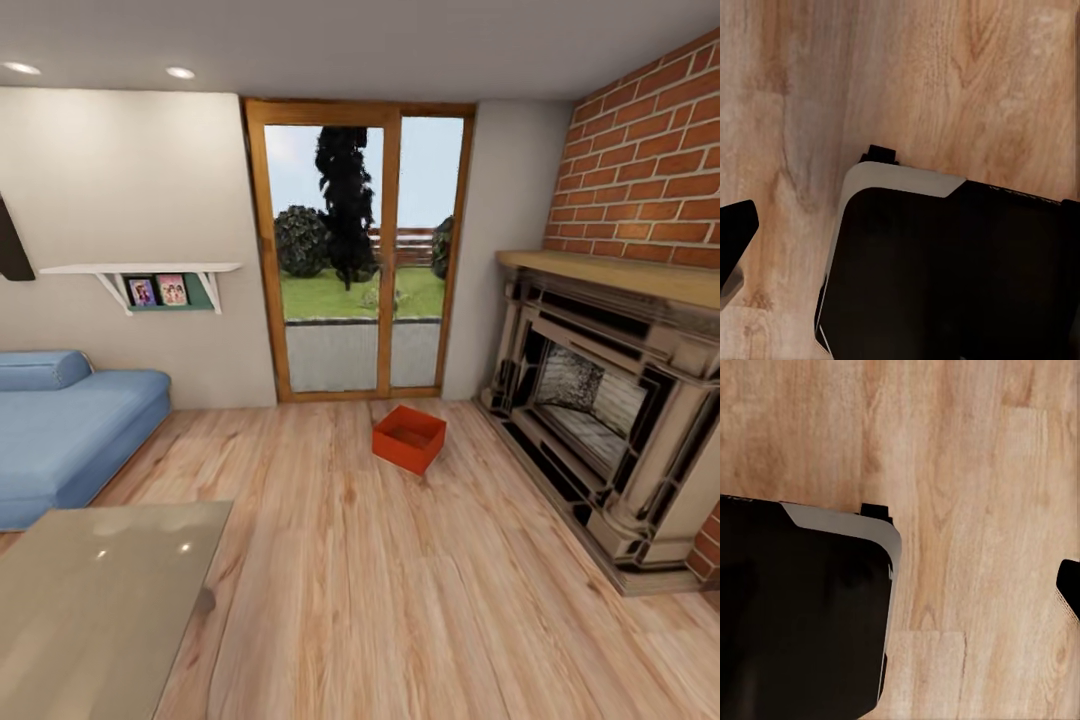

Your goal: Move the two storage containers from the living room to the garage. In the garage, place one container on the floor and stack the other container on top of it (either order is fine).

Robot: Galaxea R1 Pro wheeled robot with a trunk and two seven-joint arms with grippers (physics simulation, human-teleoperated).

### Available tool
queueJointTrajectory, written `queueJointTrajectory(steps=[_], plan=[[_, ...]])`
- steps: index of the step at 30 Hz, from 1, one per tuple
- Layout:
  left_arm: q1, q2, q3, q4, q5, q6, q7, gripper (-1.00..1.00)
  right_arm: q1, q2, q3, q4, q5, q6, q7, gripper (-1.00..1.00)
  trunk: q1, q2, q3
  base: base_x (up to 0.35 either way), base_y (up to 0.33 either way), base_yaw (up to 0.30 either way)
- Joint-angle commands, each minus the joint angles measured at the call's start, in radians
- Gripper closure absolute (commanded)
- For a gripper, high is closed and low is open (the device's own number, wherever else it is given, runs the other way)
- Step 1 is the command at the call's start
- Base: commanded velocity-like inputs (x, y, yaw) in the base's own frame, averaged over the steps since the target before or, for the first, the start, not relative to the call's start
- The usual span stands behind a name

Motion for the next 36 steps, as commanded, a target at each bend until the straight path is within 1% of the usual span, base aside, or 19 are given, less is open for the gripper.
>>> queueJointTrajectory(steps=[1,36], plan=[[-0.001,0.000,-0.003,0.000,0.007,0.001,0.002,-1.00,-0.001,0.000,0.008,0.003,-0.009,-0.007,-0.001,-1.00,0.001,-0.002,-0.002,0.324,0.000,0.000],[-0.001,0.000,-0.003,0.000,0.007,-0.006,0.002,-1.00,-0.001,0.000,0.008,0.003,-0.007,-0.007,-0.001,-1.00,0.001,-0.002,-0.002,0.324,0.000,0.000]])
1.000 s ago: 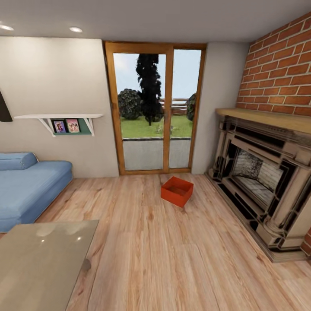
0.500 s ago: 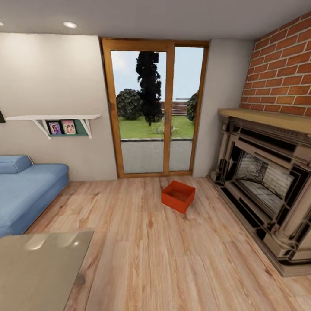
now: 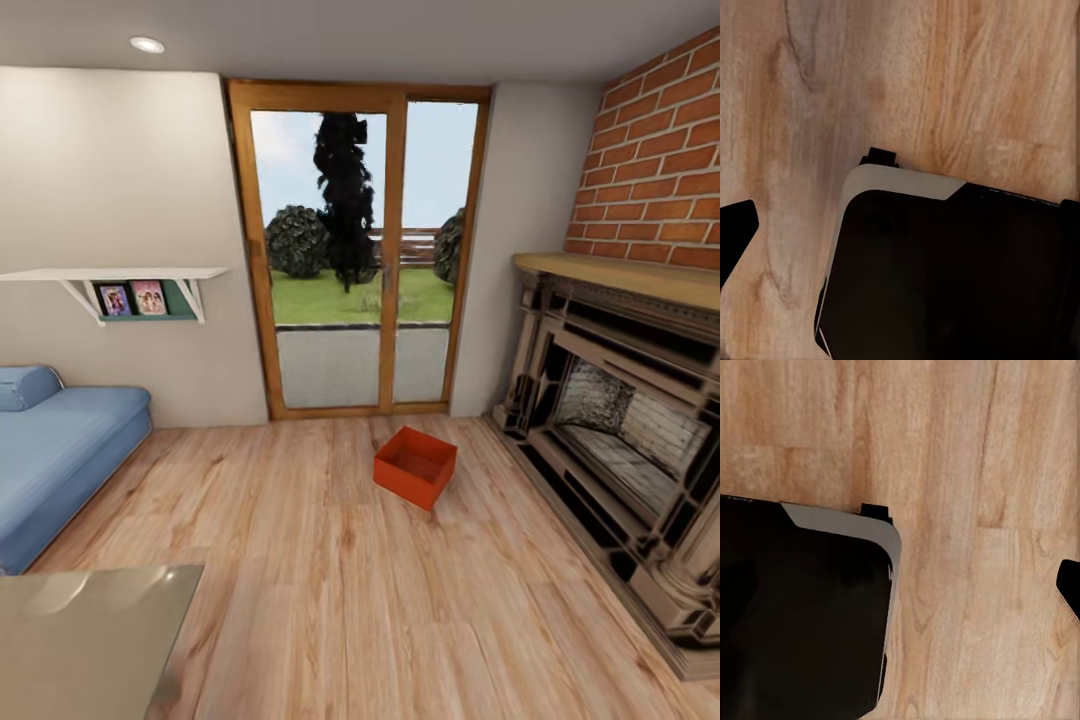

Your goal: Move the two storage containers from the living room to the garage. In the garage, place one container on the floor and stack the other container on top of it (either order is fine).

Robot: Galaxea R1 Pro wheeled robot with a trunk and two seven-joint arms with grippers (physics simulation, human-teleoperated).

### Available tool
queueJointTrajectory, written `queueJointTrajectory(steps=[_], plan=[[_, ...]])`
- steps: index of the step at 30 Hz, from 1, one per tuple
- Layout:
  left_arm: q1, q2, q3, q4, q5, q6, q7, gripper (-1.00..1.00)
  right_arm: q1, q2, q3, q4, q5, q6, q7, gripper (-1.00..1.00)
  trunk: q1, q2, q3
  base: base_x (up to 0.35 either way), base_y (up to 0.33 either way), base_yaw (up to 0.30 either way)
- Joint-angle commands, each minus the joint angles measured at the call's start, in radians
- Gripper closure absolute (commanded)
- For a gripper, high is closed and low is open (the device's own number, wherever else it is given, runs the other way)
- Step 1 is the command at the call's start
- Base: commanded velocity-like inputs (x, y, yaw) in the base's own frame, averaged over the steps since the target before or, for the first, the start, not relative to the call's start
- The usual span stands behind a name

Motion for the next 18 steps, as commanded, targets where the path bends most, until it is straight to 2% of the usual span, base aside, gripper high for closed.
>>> queueJointTrajectory(steps=[1,18], plan=[[-0.001,0.000,-0.003,0.000,0.006,0.001,0.002,-1.00,-0.001,0.000,0.009,0.003,-0.009,-0.006,-0.001,-1.00,0.001,-0.002,-0.002,0.324,0.000,0.000],[-0.001,0.000,-0.003,0.000,0.006,0.003,0.002,-1.00,-0.001,0.000,0.010,0.003,-0.006,-0.006,-0.001,-1.00,0.001,-0.002,-0.002,0.324,0.000,0.000]])
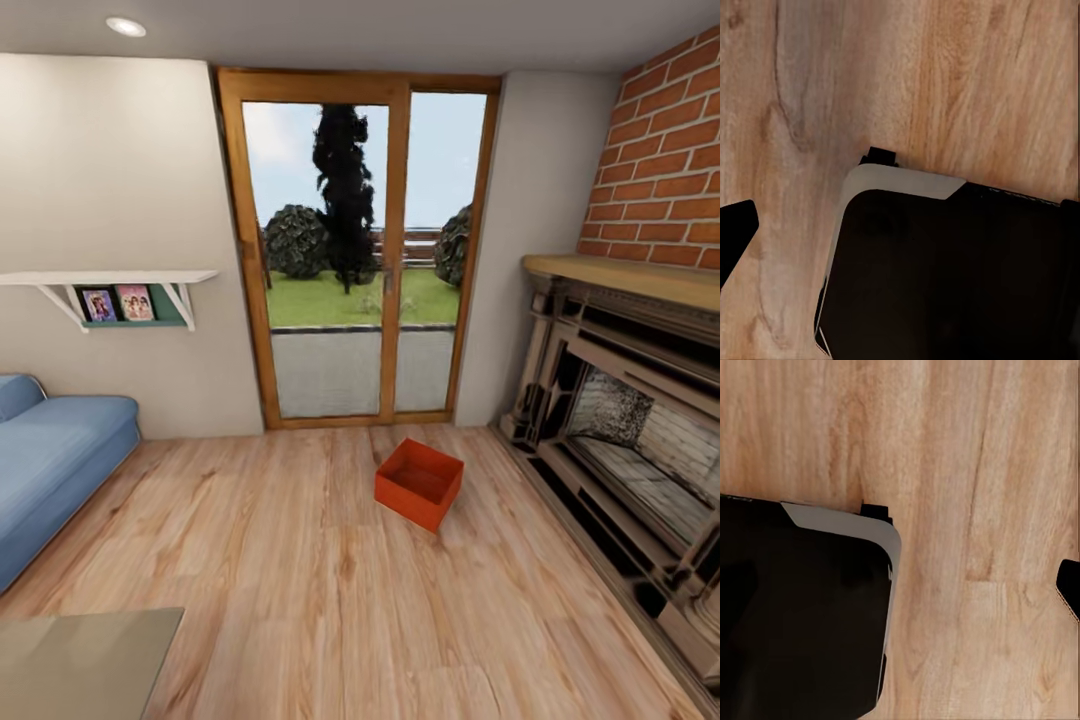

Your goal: Move the two storage containers from the living room to the garage. In the garage, place one container on the floor and stack the other container on top of it (either order is fine).

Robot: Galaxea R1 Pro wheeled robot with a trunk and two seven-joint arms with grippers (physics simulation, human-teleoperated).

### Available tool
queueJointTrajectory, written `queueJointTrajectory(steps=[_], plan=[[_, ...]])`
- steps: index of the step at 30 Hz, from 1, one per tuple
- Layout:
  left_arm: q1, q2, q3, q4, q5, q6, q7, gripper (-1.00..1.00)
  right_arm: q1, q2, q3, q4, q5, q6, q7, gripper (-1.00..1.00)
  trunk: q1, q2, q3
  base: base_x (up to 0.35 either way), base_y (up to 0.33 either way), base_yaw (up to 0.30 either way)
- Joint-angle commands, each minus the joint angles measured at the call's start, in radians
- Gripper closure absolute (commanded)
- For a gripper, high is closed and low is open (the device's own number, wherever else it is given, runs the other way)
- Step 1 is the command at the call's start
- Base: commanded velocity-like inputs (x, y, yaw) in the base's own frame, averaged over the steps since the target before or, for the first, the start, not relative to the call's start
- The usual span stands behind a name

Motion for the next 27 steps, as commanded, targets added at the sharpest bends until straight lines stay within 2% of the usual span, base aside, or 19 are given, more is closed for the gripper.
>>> queueJointTrajectory(steps=[1,27], plan=[[-0.001,0.000,-0.003,0.000,0.006,0.001,0.002,-1.00,-0.001,0.000,0.008,0.003,-0.008,-0.006,-0.001,-1.00,0.001,-0.002,-0.002,0.324,0.005,0.000],[-0.001,0.000,-0.003,0.000,0.006,0.006,0.002,-1.00,-0.001,0.000,0.011,0.003,-0.006,-0.004,-0.001,-1.00,0.001,-0.002,-0.002,0.324,0.132,0.000]])
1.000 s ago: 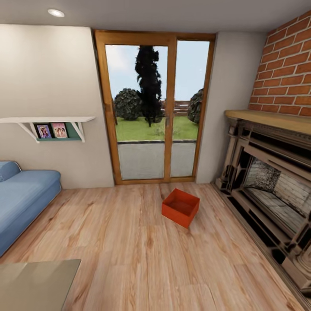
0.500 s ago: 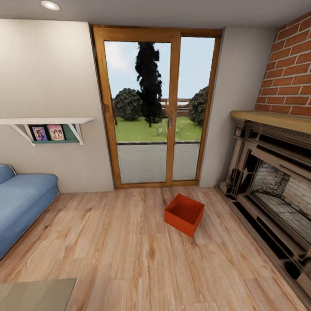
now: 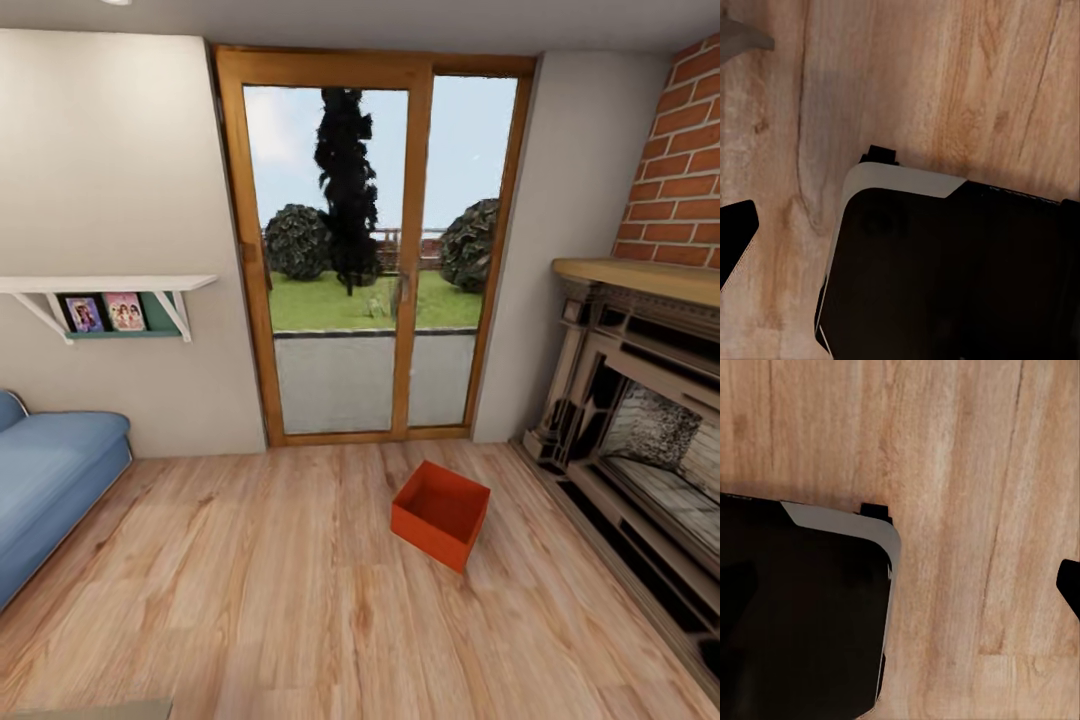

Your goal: Move the two storage containers from the living room to the garage. In the garage, place one container on the floor and stack the other container on top of it (either order is fine).

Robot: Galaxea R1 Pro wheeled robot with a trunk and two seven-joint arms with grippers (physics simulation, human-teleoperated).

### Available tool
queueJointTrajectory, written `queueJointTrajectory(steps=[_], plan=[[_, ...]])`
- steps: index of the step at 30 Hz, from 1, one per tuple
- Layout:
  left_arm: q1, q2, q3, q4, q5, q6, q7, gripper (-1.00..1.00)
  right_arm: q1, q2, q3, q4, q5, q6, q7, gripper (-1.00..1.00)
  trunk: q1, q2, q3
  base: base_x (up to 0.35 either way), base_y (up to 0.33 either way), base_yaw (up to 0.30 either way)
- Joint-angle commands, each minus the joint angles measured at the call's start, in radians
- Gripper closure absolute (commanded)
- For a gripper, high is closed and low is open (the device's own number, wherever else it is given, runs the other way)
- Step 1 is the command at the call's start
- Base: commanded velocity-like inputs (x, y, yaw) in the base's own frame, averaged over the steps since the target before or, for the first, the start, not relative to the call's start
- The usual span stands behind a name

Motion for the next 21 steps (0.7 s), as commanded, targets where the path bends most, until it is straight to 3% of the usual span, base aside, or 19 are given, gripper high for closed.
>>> queueJointTrajectory(steps=[1,21], plan=[[-0.001,0.000,-0.003,0.000,0.006,0.003,0.002,-1.00,-0.001,0.000,0.008,0.003,-0.009,-0.005,-0.001,-1.00,0.001,-0.002,-0.002,0.324,0.091,0.000],[-0.001,0.000,-0.003,0.000,0.006,0.003,0.002,-1.00,-0.001,0.000,0.009,0.003,-0.008,-0.006,-0.001,-1.00,0.001,-0.002,-0.002,0.324,0.041,0.000]])
